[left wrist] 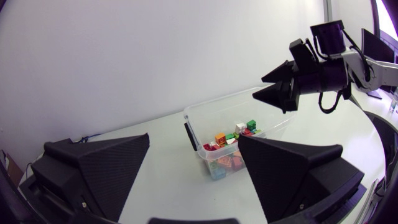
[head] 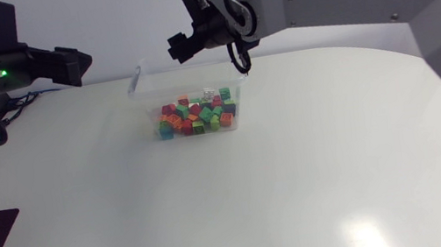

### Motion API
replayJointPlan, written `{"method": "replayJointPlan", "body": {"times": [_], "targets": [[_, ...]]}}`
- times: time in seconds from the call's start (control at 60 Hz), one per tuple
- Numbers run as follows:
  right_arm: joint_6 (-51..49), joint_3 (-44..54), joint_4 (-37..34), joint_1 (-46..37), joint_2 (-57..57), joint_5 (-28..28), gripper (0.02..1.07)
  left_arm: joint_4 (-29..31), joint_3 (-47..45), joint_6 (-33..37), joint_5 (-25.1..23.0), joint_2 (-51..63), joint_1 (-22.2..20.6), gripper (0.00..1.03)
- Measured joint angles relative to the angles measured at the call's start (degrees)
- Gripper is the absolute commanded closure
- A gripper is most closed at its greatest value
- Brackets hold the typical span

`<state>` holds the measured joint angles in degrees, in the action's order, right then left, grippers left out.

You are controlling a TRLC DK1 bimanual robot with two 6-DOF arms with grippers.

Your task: Place the duplo bricks in the container

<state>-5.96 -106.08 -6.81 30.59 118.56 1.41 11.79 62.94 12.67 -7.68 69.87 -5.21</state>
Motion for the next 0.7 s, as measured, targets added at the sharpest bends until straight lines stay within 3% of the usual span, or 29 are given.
{"method": "replayJointPlan", "body": {"times": [0.45,0.7], "targets": [[-1.8,31.0,10.5,-9.0,-30.9,5.0,0.06,0.3,-10.9,3.7,0.0,-17.4,3.2,0.04],[-4.4,45.1,11.7,-12.4,-44.0,6.6,0.06,0.4,-17.4,4.1,0.0,-24.8,3.7,0.04]]}}
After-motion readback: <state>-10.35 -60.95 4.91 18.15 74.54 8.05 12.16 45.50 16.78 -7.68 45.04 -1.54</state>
